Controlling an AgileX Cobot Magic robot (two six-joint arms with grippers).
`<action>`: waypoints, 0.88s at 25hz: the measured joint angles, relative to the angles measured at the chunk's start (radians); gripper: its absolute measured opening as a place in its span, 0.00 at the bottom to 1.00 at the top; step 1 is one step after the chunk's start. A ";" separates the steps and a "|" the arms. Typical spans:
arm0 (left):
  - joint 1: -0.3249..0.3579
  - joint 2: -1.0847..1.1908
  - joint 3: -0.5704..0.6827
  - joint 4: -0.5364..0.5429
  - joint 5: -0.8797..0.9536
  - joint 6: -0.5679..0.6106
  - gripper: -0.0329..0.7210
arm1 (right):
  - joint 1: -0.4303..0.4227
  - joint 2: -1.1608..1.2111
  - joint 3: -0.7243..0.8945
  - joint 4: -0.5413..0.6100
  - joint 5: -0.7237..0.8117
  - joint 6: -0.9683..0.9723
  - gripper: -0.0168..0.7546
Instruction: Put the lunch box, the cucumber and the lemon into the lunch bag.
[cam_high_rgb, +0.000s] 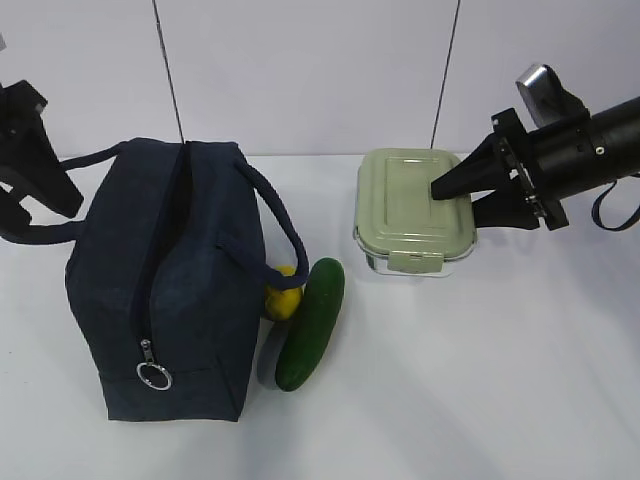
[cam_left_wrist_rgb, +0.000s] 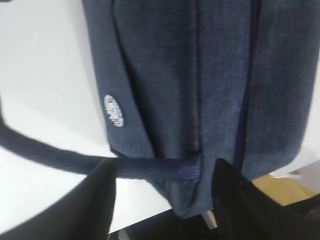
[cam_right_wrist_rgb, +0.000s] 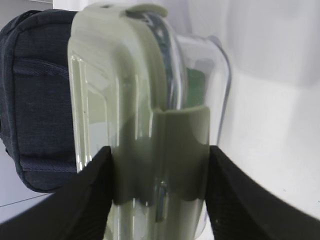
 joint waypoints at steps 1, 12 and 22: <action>0.000 0.002 0.000 -0.018 0.000 0.006 0.62 | 0.000 0.000 0.000 0.000 0.000 0.000 0.52; -0.012 0.056 0.000 -0.096 -0.026 0.025 0.62 | 0.000 0.000 0.000 0.000 0.000 0.000 0.52; -0.111 0.094 0.000 -0.110 -0.076 0.029 0.62 | 0.000 0.000 0.000 0.000 0.000 0.000 0.52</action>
